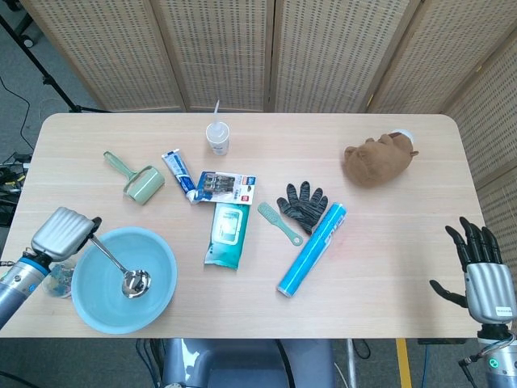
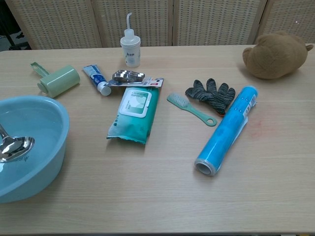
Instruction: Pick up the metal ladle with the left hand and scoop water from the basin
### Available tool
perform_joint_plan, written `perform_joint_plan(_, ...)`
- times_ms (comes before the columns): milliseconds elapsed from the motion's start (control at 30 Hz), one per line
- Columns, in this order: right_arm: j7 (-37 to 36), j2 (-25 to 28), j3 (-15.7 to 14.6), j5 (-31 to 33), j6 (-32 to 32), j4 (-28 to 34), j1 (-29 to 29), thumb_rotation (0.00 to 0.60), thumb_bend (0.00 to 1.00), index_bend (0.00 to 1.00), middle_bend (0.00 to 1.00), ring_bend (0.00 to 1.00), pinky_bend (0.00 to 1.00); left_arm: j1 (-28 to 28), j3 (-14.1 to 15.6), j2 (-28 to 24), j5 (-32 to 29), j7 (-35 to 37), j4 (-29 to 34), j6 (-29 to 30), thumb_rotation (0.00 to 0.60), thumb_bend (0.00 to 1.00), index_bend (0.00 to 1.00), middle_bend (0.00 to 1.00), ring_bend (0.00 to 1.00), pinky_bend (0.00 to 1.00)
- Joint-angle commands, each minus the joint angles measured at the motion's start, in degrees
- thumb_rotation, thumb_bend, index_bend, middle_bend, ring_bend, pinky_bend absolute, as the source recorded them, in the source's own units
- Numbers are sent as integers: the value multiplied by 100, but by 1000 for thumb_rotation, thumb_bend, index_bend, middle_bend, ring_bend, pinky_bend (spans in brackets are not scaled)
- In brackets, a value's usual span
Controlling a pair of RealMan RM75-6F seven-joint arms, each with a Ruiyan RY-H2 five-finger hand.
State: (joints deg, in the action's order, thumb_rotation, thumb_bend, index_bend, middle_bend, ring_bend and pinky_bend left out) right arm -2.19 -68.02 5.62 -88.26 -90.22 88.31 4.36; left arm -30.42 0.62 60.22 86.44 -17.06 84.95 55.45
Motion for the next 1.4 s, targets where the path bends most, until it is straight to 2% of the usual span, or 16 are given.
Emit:
perform_joint_plan(33, -5, 9, 14, 21, -6, 12, -6, 600, 0, 95, 0, 0, 0, -236, -50, 1, -602, -1238, 677, -540, 600, 604, 900, 925, 810, 802)
perform_joint_plan(267, -39, 49, 32, 62, 3, 56, -16, 600, 0, 95, 0, 0, 0, -446, -36, 284, -1235, -1941, 809, -940, 600, 606, 903, 925, 810, 802)
perform_joint_plan(467, -86, 84, 51, 77, -7, 78, -23, 600, 0, 95, 0, 0, 0, -619, -74, 560, -1805, -2444, 666, -1025, 600, 609, 904, 925, 810, 802)
perform_joint_plan(700, -125, 105, 88, 128, -10, 77, -27, 600, 0, 95, 0, 0, 0, -775, -242, 806, -2072, -2557, 491, -816, 600, 610, 905, 925, 810, 802)
perform_joint_plan(867, -144, 101, 102, 148, 0, 64, -22, 600, 0, 95, 0, 0, 0, -843, -255, 868, -2108, -2576, 440, -720, 600, 612, 905, 925, 810, 802)
perform_joint_plan(933, -141, 99, 108, 142, -18, 61, -25, 600, 0, 95, 0, 0, 0, -838, -313, 865, -2009, -2404, 502, -582, 600, 613, 905, 925, 810, 802)
perform_joint_plan(1067, -143, 96, 105, 138, -25, 60, -32, 600, 0, 95, 0, 0, 0, -696, -333, 679, -1521, -1580, 650, -345, 600, 612, 905, 925, 810, 802)
perform_joint_plan(1200, -142, 91, 98, 126, -18, 64, -30, 600, 0, 95, 0, 0, 0, -499, -240, 135, -805, -689, 1006, -2, 600, 611, 905, 925, 810, 802)
perform_joint_plan(1400, -118, 87, 102, 92, -61, 93, -36, 600, 0, 95, 0, 0, 0, -343, -138, -330, -345, -265, 1233, 282, 600, 608, 905, 925, 810, 802)
